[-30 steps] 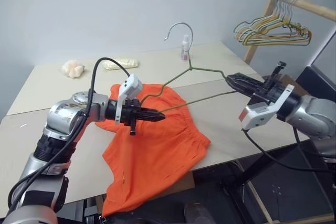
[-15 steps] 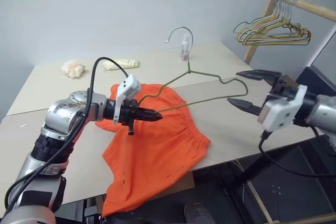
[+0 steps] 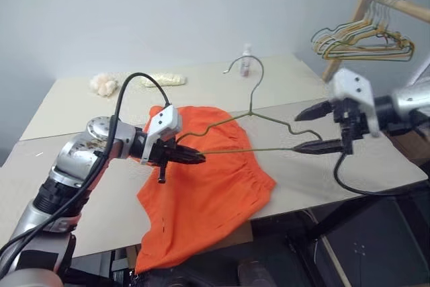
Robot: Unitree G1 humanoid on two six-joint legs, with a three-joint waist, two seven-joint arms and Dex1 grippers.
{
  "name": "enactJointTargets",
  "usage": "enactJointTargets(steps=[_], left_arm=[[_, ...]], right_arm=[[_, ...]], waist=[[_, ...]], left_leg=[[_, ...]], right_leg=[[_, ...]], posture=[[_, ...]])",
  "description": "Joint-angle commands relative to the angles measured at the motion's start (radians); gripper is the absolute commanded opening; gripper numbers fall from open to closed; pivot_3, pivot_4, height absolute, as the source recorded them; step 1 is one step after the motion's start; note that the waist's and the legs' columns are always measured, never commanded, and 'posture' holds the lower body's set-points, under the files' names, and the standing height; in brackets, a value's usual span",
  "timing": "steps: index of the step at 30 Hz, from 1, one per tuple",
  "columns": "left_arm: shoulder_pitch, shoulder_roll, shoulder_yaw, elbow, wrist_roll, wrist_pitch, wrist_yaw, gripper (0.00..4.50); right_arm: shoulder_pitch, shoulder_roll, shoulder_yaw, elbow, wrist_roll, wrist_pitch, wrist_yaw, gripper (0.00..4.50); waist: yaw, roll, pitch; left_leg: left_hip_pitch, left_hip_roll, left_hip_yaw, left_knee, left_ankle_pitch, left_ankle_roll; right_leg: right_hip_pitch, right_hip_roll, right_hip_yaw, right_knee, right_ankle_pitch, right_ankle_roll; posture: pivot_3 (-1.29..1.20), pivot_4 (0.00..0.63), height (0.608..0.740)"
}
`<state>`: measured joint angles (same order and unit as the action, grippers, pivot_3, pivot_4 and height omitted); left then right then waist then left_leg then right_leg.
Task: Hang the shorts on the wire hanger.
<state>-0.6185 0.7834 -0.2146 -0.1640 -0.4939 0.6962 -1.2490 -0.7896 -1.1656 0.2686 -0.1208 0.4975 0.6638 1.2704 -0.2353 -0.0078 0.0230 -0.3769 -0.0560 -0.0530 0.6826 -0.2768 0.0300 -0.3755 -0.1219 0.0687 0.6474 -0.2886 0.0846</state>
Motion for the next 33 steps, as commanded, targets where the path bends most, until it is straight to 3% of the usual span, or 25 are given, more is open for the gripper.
enactJointTargets(steps=[1,3,6,17,21,24,33], left_arm=[[0.001,0.010,0.028,-0.031,0.000,-0.020,-0.004,0.00],[0.004,0.010,0.029,-0.034,0.001,-0.024,-0.003,0.00],[0.005,0.008,0.028,-0.036,0.002,-0.025,-0.001,0.00],[0.028,0.004,0.026,-0.048,0.018,-0.058,-0.002,0.00],[0.036,-0.009,0.034,-0.040,0.009,-0.084,-0.017,0.00],[0.045,-0.009,0.046,-0.037,-0.008,-0.097,-0.044,0.77],[0.094,-0.046,0.129,-0.023,-0.042,-0.087,-0.001,3.72]], right_arm=[[-0.053,0.019,0.047,0.015,-0.080,0.041,0.054,4.45],[-0.060,0.035,0.068,0.022,-0.110,0.048,0.071,4.45],[-0.073,0.064,0.088,0.039,-0.148,0.071,0.081,3.85],[-0.051,0.086,0.022,-0.011,-0.118,0.096,0.121,0.03],[-0.012,0.084,-0.009,-0.050,-0.100,0.107,0.118,0.03],[0.035,0.082,-0.042,-0.083,-0.083,0.133,0.101,0.00],[0.245,0.055,-0.217,-0.185,-0.002,0.229,0.007,0.00]], waist=[[0.010,0.000,0.000],[0.014,0.000,0.000],[0.014,0.000,0.000],[0.002,0.000,0.000],[0.002,0.000,0.000],[0.002,0.001,0.000],[0.005,0.000,0.000]], left_leg=[[-0.003,0.000,0.000,0.001,0.000,0.000],[-0.011,0.000,0.000,0.004,0.000,0.000],[-0.012,-0.001,0.000,0.004,0.000,0.000],[-0.011,-0.001,0.000,0.004,0.000,-0.001],[-0.011,-0.002,0.000,0.005,0.000,0.000],[-0.011,-0.002,0.000,0.005,0.000,0.000],[-0.011,-0.001,0.000,0.005,0.000,0.000]], right_leg=[[-0.003,0.000,0.000,0.001,0.000,0.000],[-0.011,0.000,0.000,0.003,0.000,0.000],[-0.014,-0.001,0.000,0.007,0.000,0.000],[-0.014,0.000,0.000,0.008,0.000,0.000],[-0.013,-0.001,0.000,0.008,0.000,0.000],[-0.013,0.000,-0.001,0.008,0.000,0.000],[-0.013,-0.001,-0.001,0.009,0.000,0.000]], posture=[[-0.23,0.000,0.740],[-0.23,0.000,0.740],[-0.23,0.000,0.740],[-0.24,0.000,0.740],[-0.24,0.000,0.740],[-0.24,0.000,0.740],[-0.23,0.000,0.740]])
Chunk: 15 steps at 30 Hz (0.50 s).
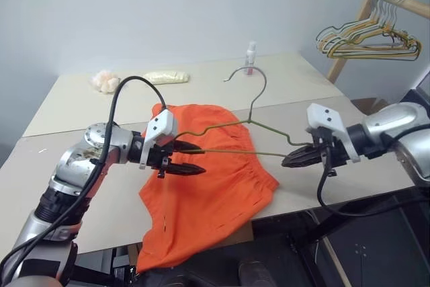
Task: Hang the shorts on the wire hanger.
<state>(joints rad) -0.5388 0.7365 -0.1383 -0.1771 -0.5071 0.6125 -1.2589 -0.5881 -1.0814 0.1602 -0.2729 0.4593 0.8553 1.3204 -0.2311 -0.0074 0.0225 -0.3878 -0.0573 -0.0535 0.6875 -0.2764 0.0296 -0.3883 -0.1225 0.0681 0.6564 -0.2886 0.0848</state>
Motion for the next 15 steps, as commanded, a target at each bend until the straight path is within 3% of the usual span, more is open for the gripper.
enactJointTargets(steps=[1,2,3,10,15], left_arm=[[0.023,0.003,0.062,-0.016,-0.040,0.006,0.014,4.05],[0.033,0.008,0.074,-0.022,-0.052,0.017,0.016,4.43],[0.044,0.013,0.085,-0.027,-0.061,0.022,0.016,4.47],[0.193,0.022,0.150,-0.081,-0.067,-0.089,0.000,4.47],[0.223,0.002,0.152,-0.105,-0.075,-0.107,0.018,4.47]], right_arm=[[0.083,-0.039,-0.141,-0.043,0.044,0.045,-0.052,0.00],[0.125,-0.048,-0.179,-0.051,0.053,0.058,-0.065,0.00],[0.164,-0.057,-0.217,-0.057,0.063,0.072,-0.075,0.00],[0.476,-0.092,-0.499,-0.113,0.155,0.200,-0.097,0.00],[0.574,-0.027,-0.561,-0.088,0.253,0.397,-0.173,0.00]], waist=[[0.001,0.000,0.000],[0.001,0.000,0.000],[0.002,0.000,0.000],[0.015,0.000,0.000],[0.031,-0.001,-0.002]], left_leg=[[0.000,0.000,0.000,0.000,0.000,0.000],[0.000,0.000,0.000,0.000,0.000,0.000],[0.000,0.000,0.000,0.000,0.000,0.000],[0.002,0.001,0.000,0.000,0.000,0.000],[0.003,0.001,0.001,0.000,0.000,0.000]], right_leg=[[0.000,0.000,0.000,0.000,0.000,0.000],[0.000,0.000,0.000,0.000,0.000,0.000],[0.000,0.000,0.000,0.000,0.000,0.000],[0.002,0.001,0.000,-0.001,0.000,0.000],[0.005,0.001,0.000,-0.002,0.000,0.000]], posture=[[-0.23,0.000,0.740],[-0.23,0.000,0.740],[-0.23,0.000,0.740],[-0.23,0.000,0.740],[-0.23,0.000,0.740]])
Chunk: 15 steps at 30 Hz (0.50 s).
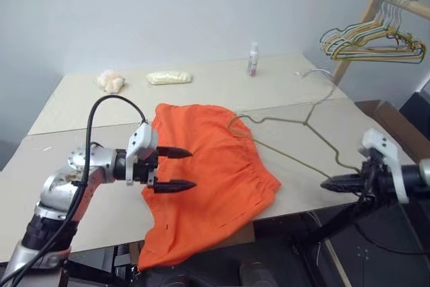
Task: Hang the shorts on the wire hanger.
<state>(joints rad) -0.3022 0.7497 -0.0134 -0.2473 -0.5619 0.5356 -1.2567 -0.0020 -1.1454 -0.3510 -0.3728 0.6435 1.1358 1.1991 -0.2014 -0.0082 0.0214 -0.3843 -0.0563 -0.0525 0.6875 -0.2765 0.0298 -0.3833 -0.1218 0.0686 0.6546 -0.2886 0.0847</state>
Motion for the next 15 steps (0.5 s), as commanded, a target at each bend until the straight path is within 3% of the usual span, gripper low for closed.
enactJointTargets(steps=[1,8,15], left_arm=[[-0.017,-0.017,0.024,-0.033,-0.015,-0.029,0.028,4.47],[-0.020,-0.033,0.033,-0.059,-0.041,0.002,0.075,4.47],[-0.002,-0.018,0.045,-0.087,-0.064,0.014,0.081,4.47]], right_arm=[[-0.027,0.062,-0.045,0.040,0.088,0.172,-0.080,0.00],[-0.099,0.171,0.002,0.262,0.062,0.310,-0.247,0.00],[-0.162,0.152,0.086,0.359,0.100,0.342,-0.223,0.00]], waist=[[0.003,-0.001,-0.002],[0.014,0.000,-0.002],[0.024,0.002,-0.004]], left_leg=[[0.001,0.000,0.000,0.000,0.000,0.000],[0.001,0.000,0.000,0.000,0.000,0.000],[0.001,0.000,0.001,0.000,0.000,0.000]], right_leg=[[0.001,0.000,0.000,-0.001,0.000,0.000],[0.002,0.000,0.000,-0.003,0.000,0.000],[0.003,0.000,0.000,-0.003,0.000,0.000]], posture=[[-0.23,0.000,0.740],[-0.20,0.000,0.740],[-0.19,0.000,0.740]])
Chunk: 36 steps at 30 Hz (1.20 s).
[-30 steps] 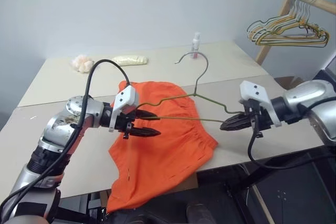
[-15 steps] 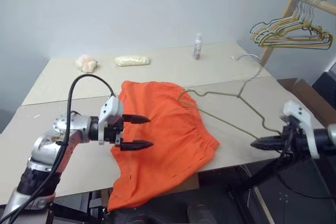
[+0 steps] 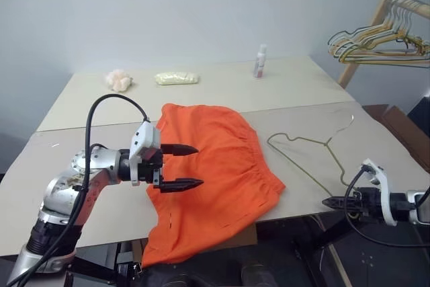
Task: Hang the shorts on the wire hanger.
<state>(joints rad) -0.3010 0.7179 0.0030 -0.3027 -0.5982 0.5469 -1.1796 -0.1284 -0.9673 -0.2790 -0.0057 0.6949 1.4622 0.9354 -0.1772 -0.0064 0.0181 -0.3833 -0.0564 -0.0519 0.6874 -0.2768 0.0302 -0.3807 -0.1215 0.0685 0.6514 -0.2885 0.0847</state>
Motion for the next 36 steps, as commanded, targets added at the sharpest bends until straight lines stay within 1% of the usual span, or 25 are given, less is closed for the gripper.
enactJointTargets(steps=[1,4,7,10,14,16,18,20,24,26,29,34,36], left_arm=[[-0.003,0.014,0.029,-0.032,-0.029,0.004,0.003,4.47],[0.000,0.019,0.030,-0.033,-0.033,0.004,0.003,4.47],[0.007,0.027,0.032,-0.037,-0.039,0.003,0.004,4.47],[0.016,0.036,0.035,-0.041,-0.045,0.002,0.004,4.47],[0.023,0.046,0.036,-0.041,-0.045,-0.006,-0.002,4.47],[0.020,0.052,0.039,-0.039,-0.048,-0.004,-0.004,4.47],[0.018,0.057,0.040,-0.040,-0.049,-0.001,-0.004,4.47],[0.018,0.061,0.039,-0.043,-0.048,-0.001,-0.005,4.47],[0.009,0.069,0.038,-0.051,-0.051,0.007,-0.003,4.47],[0.003,0.073,0.039,-0.053,-0.054,0.012,-0.002,4.47],[0.003,0.078,0.039,-0.050,-0.050,0.009,-0.005,4.47],[0.003,0.081,0.037,-0.040,-0.045,0.002,-0.009,4.47],[0.002,0.080,0.036,-0.038,-0.043,-0.001,-0.011,4.47]], right_arm=[[-0.039,-0.029,0.022,-0.008,0.058,0.015,0.056,0.00],[-0.040,-0.033,0.022,-0.008,0.092,0.010,0.094,0.00],[-0.053,-0.015,-0.005,0.009,0.115,0.020,0.086,0.00],[-0.047,-0.016,0.003,0.009,0.139,0.027,0.100,0.00],[-0.005,-0.053,0.049,-0.038,0.189,0.042,0.165,0.00],[0.010,-0.088,0.091,-0.061,0.204,0.043,0.203,0.00],[0.003,-0.104,0.136,-0.061,0.201,0.045,0.211,0.00],[-0.025,-0.076,0.155,-0.034,0.169,0.032,0.164,0.00],[-0.135,0.022,0.154,0.112,0.101,0.031,0.048,0.00],[-0.167,0.039,0.150,0.149,0.095,0.030,0.039,0.00],[-0.169,0.014,0.175,0.124,0.127,0.035,0.097,0.00],[-0.152,-0.069,0.303,0.056,0.154,0.017,0.246,0.00],[-0.201,-0.048,0.336,0.108,0.129,0.017,0.239,0.00]], waist=[[0.000,0.001,0.000],[0.003,0.001,0.000],[0.007,0.000,0.000],[0.010,0.001,0.000],[0.020,0.000,0.000],[0.026,0.001,0.000],[0.028,0.000,0.000],[0.029,0.000,0.000],[0.029,0.000,0.000],[0.033,0.000,0.000],[0.045,0.000,0.000],[0.058,0.000,0.000],[0.057,0.000,0.000]], left_leg=[[0.000,0.000,0.000,0.000,0.000,0.000],[0.000,0.000,0.000,0.000,0.000,0.000],[0.001,0.000,0.000,0.000,0.000,0.001],[0.002,0.000,0.000,0.000,0.000,0.001],[0.002,0.000,0.000,0.000,0.000,0.001],[0.002,0.000,0.000,0.000,0.000,0.001],[0.002,0.000,0.000,0.000,-0.001,0.001],[0.003,0.000,0.000,0.000,-0.001,0.001],[0.008,0.000,0.000,0.000,-0.001,0.001],[0.009,0.000,0.000,-0.001,-0.001,0.001],[0.008,-0.001,0.000,-0.001,-0.001,0.001],[0.008,-0.001,0.000,-0.001,-0.001,0.001],[0.008,-0.001,0.000,-0.001,-0.001,0.001]], right_leg=[[0.000,0.000,0.000,0.000,0.000,0.000],[0.001,0.000,-0.001,-0.001,0.000,0.000],[0.002,0.000,-0.001,-0.002,0.000,0.000],[0.003,0.000,-0.001,-0.002,0.000,0.000],[0.003,0.000,-0.001,-0.002,0.000,0.000],[0.003,0.000,-0.001,-0.002,0.000,0.000],[0.004,0.000,-0.001,-0.003,0.000,0.000],[0.005,0.000,-0.001,-0.003,0.000,0.000],[0.009,0.000,-0.001,-0.004,0.000,0.001],[0.010,0.000,-0.001,-0.004,0.000,0.001],[0.009,0.000,-0.001,-0.005,0.000,0.001],[0.009,0.000,-0.002,-0.005,0.000,0.001],[0.010,0.000,-0.002,-0.005,0.000,0.001]], posture=[[-0.19,0.000,0.740],[-0.18,0.002,0.740],[-0.17,0.001,0.740],[-0.17,0.001,0.740],[-0.16,0.000,0.740],[-0.15,0.000,0.740],[-0.15,0.000,0.740],[-0.15,0.000,0.740],[-0.15,0.000,0.740],[-0.15,0.000,0.740],[-0.15,0.000,0.740],[-0.14,0.000,0.740],[-0.14,0.000,0.740]])
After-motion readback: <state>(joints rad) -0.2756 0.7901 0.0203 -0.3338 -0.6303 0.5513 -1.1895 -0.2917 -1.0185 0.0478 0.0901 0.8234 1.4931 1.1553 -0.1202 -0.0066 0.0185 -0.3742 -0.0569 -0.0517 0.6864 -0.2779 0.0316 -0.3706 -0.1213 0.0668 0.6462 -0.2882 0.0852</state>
